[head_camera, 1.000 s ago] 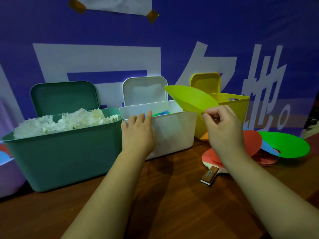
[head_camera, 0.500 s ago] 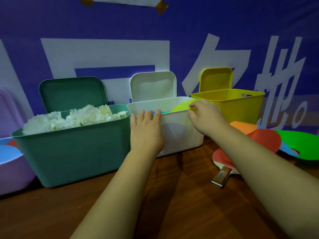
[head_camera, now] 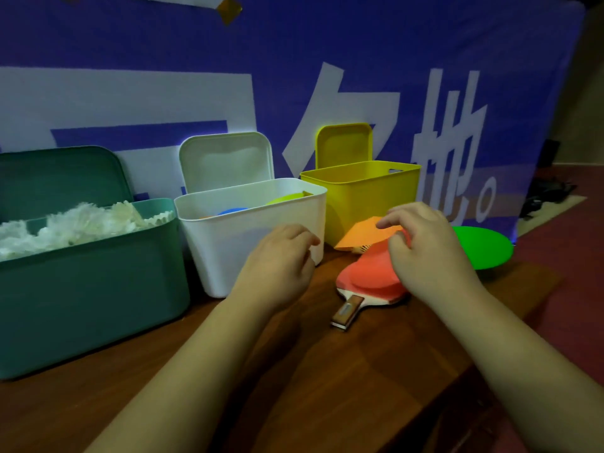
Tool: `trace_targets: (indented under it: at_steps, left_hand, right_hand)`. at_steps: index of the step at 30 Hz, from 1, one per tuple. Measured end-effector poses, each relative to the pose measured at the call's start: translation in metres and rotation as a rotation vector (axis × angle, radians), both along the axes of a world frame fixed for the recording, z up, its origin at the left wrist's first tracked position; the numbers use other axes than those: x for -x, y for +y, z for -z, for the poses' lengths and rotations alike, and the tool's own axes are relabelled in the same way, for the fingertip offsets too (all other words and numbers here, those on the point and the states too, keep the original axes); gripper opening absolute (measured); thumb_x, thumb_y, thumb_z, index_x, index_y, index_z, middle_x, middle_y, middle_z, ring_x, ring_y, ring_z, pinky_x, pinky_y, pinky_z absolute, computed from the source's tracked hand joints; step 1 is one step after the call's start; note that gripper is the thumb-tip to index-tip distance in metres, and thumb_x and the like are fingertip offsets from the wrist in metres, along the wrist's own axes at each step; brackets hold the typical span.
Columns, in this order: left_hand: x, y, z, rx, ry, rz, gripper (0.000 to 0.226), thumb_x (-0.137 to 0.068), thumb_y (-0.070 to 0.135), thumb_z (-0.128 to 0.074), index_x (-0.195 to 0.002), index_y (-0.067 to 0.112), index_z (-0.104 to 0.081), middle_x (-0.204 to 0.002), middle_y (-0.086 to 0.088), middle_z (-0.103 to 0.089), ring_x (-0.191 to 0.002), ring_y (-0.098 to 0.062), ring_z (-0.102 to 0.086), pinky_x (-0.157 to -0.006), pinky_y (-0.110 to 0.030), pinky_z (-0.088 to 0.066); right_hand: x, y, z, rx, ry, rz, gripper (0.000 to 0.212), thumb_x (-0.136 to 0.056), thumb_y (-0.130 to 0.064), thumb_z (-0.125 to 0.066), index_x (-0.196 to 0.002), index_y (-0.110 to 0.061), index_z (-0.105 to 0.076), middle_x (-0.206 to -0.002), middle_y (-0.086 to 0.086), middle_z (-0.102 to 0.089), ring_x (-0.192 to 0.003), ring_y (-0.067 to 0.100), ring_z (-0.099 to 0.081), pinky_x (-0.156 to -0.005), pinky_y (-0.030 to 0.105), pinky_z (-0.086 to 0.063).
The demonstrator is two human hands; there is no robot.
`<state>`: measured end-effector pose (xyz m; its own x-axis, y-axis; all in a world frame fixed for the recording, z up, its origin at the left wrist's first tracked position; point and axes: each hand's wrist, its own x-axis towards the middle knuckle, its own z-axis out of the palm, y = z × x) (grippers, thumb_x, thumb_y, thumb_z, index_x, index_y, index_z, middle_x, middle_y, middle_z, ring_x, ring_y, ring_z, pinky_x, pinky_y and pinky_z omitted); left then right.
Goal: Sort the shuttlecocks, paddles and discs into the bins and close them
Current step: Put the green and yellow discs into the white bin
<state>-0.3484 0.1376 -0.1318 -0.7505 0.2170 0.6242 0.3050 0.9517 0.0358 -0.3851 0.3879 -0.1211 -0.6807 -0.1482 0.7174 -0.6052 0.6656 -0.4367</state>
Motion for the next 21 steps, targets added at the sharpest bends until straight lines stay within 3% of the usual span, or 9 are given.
trace_targets:
  at_steps: [3, 5, 7, 11, 17, 21]
  left_hand:
    - [-0.004, 0.033, 0.001, -0.041, -0.157, 0.130, 0.034, -0.094, 0.020, -0.057, -0.126, 0.017, -0.069, -0.123, -0.002, -0.067, -0.116, -0.020, -0.059, -0.097, -0.034, -0.049]
    - [-0.004, 0.056, 0.003, -0.054, -0.273, 0.144, 0.039, -0.098, 0.028, -0.060, -0.136, 0.021, -0.063, -0.134, 0.001, -0.063, -0.122, -0.018, -0.058, -0.100, -0.029, -0.045]
    - [-0.001, 0.079, 0.007, -0.060, -0.381, 0.133, 0.050, -0.099, 0.038, -0.063, -0.146, 0.022, -0.054, -0.146, 0.001, -0.055, -0.131, -0.017, -0.055, -0.105, -0.027, -0.041]
    - [0.017, 0.115, 0.017, -0.021, -0.469, 0.070, 0.064, -0.098, 0.047, -0.064, -0.155, 0.024, -0.044, -0.157, -0.002, -0.046, -0.144, -0.022, -0.044, -0.118, -0.035, -0.038]
    - [0.028, 0.135, 0.016, 0.001, -0.411, 0.004, 0.036, -0.099, 0.034, -0.045, -0.128, 0.031, -0.065, -0.123, -0.002, -0.066, -0.112, -0.029, -0.064, -0.091, -0.046, -0.056]
    - [0.025, 0.121, -0.003, -0.019, -0.354, -0.045, 0.032, -0.091, 0.020, -0.045, -0.116, 0.022, -0.065, -0.115, -0.005, -0.067, -0.108, -0.030, -0.064, -0.088, -0.046, -0.055]
  right_hand:
    - [0.000, 0.041, 0.010, -0.072, -0.080, 0.114, 0.057, -0.081, 0.009, -0.053, -0.121, -0.026, -0.073, -0.137, -0.002, -0.055, -0.129, 0.026, -0.043, -0.113, 0.043, -0.039]
    - [0.005, 0.060, 0.020, -0.152, -0.129, 0.151, 0.067, -0.077, 0.009, -0.053, -0.128, -0.030, -0.071, -0.146, -0.002, -0.050, -0.132, 0.031, -0.042, -0.114, 0.052, -0.040]
    - [0.013, 0.075, 0.031, -0.222, -0.161, 0.151, 0.062, -0.081, 0.003, -0.057, -0.130, -0.033, -0.070, -0.152, -0.001, -0.046, -0.135, 0.034, -0.043, -0.116, 0.051, -0.039]
    - [0.026, 0.086, 0.045, -0.200, -0.167, 0.133, 0.029, -0.094, -0.015, -0.069, -0.116, -0.033, -0.074, -0.148, 0.003, -0.047, -0.136, 0.033, -0.048, -0.115, 0.048, -0.043]
    - [0.030, 0.087, 0.048, -0.092, -0.186, 0.039, 0.027, -0.098, -0.011, -0.065, -0.115, -0.031, -0.070, -0.131, -0.008, -0.047, -0.121, 0.016, -0.056, -0.104, 0.032, -0.047]
    - [0.036, 0.084, 0.043, -0.009, -0.205, 0.021, 0.036, -0.097, -0.008, -0.062, -0.123, -0.034, -0.066, -0.124, -0.006, -0.050, -0.101, 0.015, -0.059, -0.093, 0.034, -0.050]
